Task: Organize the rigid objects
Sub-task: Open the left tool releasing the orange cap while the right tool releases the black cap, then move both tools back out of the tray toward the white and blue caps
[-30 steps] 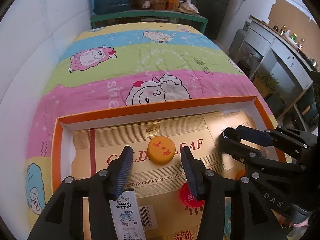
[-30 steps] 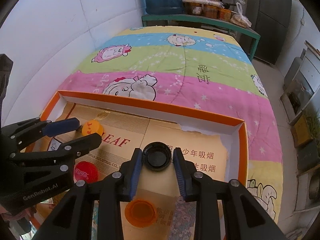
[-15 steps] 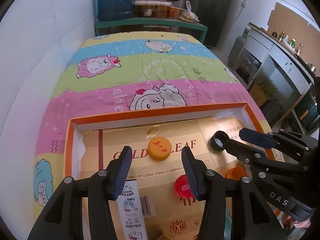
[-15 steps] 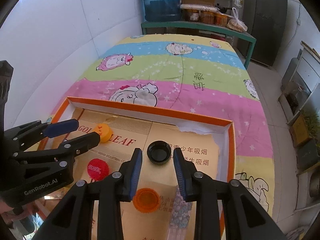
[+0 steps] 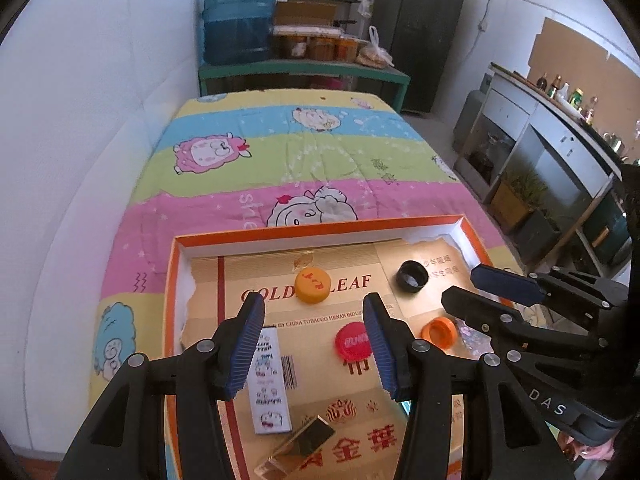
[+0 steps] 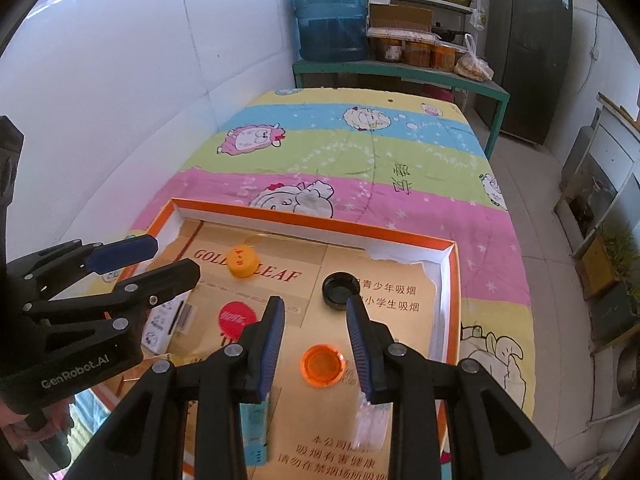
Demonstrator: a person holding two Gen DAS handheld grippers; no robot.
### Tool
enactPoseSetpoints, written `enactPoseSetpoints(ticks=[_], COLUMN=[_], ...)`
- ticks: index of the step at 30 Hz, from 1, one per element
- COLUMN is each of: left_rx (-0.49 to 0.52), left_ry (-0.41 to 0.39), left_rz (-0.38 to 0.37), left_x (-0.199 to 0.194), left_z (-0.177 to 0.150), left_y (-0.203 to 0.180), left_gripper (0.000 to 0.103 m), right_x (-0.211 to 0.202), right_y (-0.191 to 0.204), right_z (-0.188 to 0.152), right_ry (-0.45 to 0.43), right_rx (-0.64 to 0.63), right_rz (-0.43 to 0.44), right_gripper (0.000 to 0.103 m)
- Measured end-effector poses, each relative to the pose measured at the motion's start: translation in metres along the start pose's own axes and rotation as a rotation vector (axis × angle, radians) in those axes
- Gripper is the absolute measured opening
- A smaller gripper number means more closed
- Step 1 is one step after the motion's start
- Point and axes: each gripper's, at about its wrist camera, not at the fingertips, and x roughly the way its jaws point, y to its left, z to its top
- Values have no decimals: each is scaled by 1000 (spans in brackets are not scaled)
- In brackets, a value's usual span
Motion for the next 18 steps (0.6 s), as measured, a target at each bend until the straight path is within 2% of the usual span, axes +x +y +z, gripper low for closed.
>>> enactPoseSetpoints(ticks=[18], left_rx=[-25], left_ry=[-109], left_rz=[38], left_x=[-74], left_z=[-36], left_y=[2], left_gripper=[53], right_x=[-56], right_y=[21], right_z=[-28], right_ry=[-93], right_rx=[2], right_rz=[-28], right_gripper=[32])
